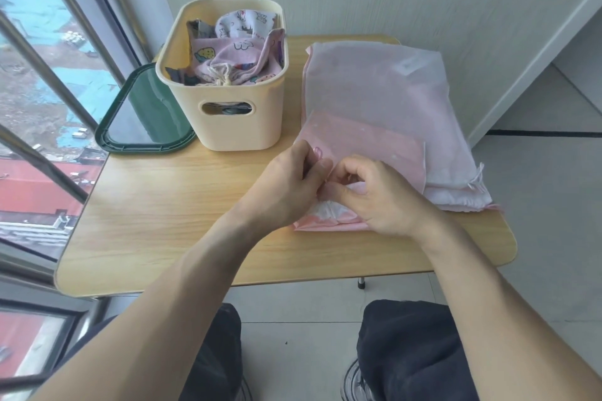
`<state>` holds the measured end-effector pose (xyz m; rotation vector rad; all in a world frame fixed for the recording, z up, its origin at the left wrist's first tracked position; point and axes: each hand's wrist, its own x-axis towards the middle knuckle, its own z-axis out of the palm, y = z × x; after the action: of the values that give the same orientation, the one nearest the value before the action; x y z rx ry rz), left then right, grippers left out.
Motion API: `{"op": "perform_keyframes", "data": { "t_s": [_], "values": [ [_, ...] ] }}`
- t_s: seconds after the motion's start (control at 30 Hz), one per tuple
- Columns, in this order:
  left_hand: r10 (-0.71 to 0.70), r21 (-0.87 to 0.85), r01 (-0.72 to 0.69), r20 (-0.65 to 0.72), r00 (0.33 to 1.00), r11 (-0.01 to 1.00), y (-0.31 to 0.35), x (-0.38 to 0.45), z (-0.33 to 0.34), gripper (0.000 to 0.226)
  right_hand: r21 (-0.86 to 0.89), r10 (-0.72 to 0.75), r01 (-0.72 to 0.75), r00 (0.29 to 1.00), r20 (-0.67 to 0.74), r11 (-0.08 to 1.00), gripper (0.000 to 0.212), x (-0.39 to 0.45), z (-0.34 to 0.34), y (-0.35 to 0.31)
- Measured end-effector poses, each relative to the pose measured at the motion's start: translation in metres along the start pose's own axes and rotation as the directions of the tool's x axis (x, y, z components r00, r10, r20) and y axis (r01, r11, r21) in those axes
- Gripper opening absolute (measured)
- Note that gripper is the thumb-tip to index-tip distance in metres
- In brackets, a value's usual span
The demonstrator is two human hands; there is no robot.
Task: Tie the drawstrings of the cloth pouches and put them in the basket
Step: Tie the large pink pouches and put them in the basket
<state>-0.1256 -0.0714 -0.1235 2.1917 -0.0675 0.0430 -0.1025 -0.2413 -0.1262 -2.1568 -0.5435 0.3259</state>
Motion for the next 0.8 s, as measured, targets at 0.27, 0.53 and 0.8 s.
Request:
{"op": "perform_keyframes", "data": {
  "t_s": [0.27, 0.53, 0.8],
  "values": [
    [-0.103, 0.118, 0.104, -0.015, 0.995, 0.988, -0.003, 0.006, 0.001, 0.026, -0.025, -0.099, 0.097, 0.994, -0.054, 0.995, 0.019, 0.000, 0.010, -0.002],
    [-0.075, -0.131, 0.066, -0.065, 0.995, 0.989, -0.004, 0.006, -0.005, 0.023, 0.062, -0.020, 0.026, 0.994, -0.103, 0.998, 0.024, 0.001, 0.011, -0.003],
    [-0.088, 0.039, 0.089, -0.042, 0.995, 0.995, -0.010, 0.009, -0.010, 0.023, 0.054, -0.059, 0.064, 0.995, -0.081, 0.997, 0.016, -0.003, 0.013, -0.005]
  ]
}}
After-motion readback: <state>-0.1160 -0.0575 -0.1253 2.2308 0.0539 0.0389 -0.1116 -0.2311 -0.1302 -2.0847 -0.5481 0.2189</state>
